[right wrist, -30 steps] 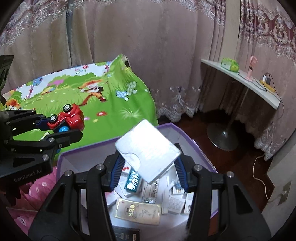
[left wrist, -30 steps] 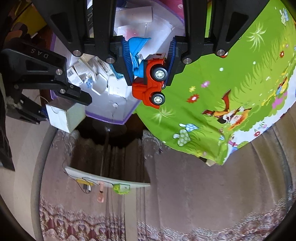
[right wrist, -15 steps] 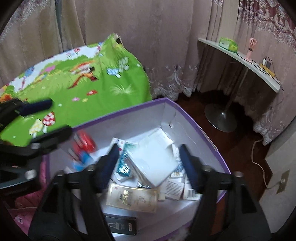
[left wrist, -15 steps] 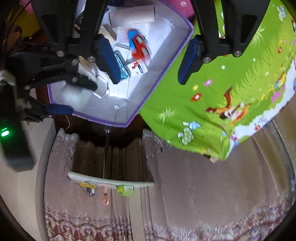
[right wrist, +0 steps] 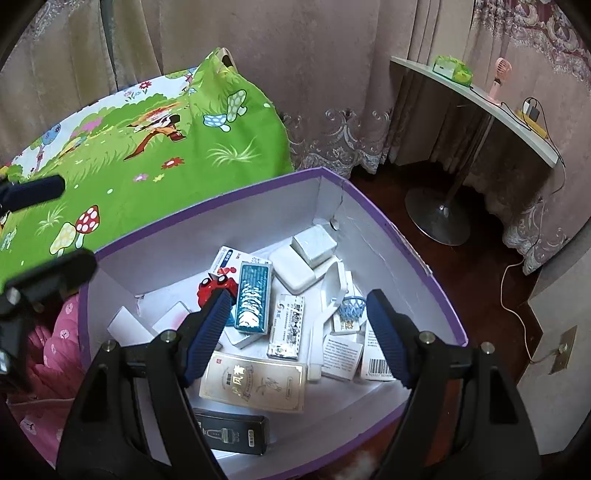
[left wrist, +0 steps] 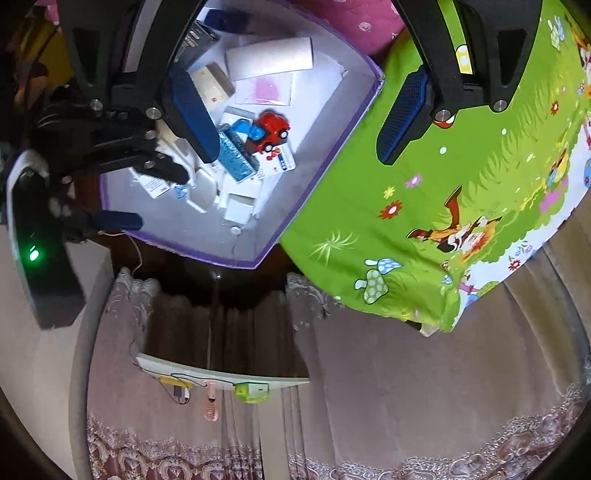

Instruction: Organize rigid objects

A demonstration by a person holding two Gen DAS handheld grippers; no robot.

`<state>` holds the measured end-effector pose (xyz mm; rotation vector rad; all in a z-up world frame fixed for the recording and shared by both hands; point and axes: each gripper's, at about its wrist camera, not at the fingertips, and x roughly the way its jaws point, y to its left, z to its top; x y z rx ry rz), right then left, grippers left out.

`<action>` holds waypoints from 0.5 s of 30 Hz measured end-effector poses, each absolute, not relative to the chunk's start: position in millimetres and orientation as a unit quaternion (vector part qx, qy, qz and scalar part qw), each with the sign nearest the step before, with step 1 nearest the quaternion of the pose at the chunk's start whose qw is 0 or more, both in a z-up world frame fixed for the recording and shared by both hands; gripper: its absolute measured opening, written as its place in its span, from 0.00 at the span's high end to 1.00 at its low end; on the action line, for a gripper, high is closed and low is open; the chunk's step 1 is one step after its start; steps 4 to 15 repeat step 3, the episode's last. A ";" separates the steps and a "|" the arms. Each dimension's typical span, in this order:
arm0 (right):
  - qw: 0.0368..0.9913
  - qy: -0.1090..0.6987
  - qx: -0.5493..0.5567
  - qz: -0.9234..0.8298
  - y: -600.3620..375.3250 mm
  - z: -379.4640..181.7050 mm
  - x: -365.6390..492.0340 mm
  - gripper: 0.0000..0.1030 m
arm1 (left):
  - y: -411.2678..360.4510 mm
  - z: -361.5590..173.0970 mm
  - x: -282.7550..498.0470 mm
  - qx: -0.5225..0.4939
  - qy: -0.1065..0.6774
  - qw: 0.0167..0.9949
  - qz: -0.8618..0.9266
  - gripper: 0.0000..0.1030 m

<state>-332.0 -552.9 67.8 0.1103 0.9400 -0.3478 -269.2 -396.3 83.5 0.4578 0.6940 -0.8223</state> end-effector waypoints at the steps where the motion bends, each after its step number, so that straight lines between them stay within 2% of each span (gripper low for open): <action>1: 0.875 0.451 0.053 -0.167 -553.1 67.0 -331.8 0.24 | -394.9 81.2 -268.7 0.214 0.322 0.838 -0.384 0.15; 15: 0.875 0.451 0.056 -0.167 -553.6 66.3 -331.6 0.24 | -394.2 77.8 -266.3 0.213 0.331 0.836 -0.381 0.15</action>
